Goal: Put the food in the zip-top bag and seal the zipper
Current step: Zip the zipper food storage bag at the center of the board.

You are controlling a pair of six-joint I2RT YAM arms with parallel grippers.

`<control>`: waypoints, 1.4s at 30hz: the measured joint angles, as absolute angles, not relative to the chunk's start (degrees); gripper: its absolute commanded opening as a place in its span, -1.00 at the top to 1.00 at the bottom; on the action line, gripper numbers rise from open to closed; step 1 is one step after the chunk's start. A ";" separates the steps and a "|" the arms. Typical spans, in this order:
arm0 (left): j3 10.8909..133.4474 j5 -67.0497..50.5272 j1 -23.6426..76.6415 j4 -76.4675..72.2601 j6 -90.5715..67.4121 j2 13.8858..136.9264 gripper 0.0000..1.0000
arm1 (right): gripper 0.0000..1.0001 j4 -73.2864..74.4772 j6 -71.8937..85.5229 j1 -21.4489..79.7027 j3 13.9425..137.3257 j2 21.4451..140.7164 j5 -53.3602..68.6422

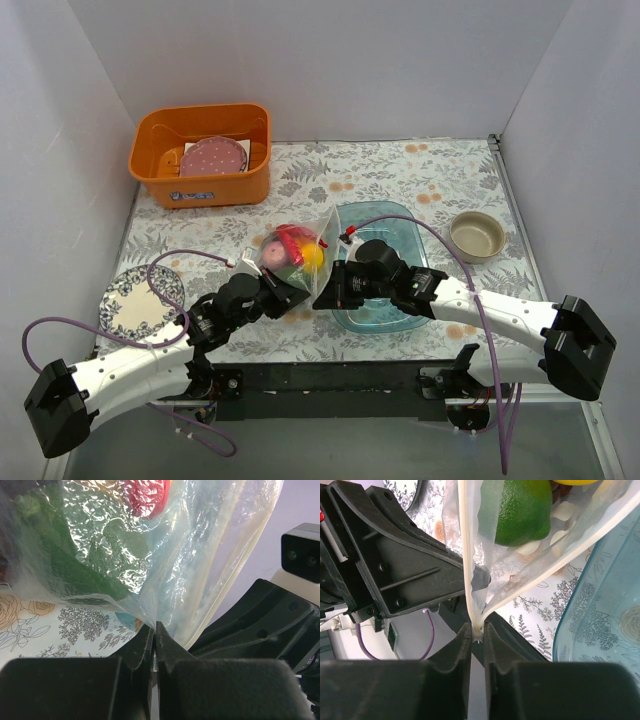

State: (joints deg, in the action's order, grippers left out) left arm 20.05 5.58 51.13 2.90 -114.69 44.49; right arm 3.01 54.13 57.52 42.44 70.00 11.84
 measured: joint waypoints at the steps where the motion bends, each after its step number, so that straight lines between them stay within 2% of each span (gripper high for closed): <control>1: 20.05 5.58 51.13 2.83 -114.69 44.49 1.00 | 0.78 2.96 54.11 57.52 42.44 70.00 11.81; 2: 20.05 5.58 51.13 2.76 -114.69 44.47 1.00 | 0.84 2.92 54.11 57.52 42.44 70.00 11.77; 3: 20.05 5.58 51.13 2.70 -114.69 44.49 0.89 | 0.86 2.87 54.11 57.52 42.44 69.97 11.77; 5: 20.03 5.58 51.13 2.55 -114.65 44.47 0.81 | 0.87 2.87 54.15 57.52 42.44 69.91 11.70; 7: 19.99 5.43 51.13 2.24 -114.72 44.42 0.60 | 0.88 2.85 54.30 57.52 42.41 69.67 11.33; 16: 17.93 3.84 51.13 -1.17 -114.87 43.31 0.39 | 0.89 1.23 55.48 57.54 41.21 68.23 9.85; 42: 16.45 2.24 52.56 -5.69 -114.89 45.71 0.22 | 0.97 0.25 56.90 57.76 38.50 63.18 3.66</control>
State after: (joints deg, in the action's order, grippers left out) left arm 16.45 2.24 52.56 -5.69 -114.89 45.71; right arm 0.25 56.90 57.76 38.50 63.18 3.66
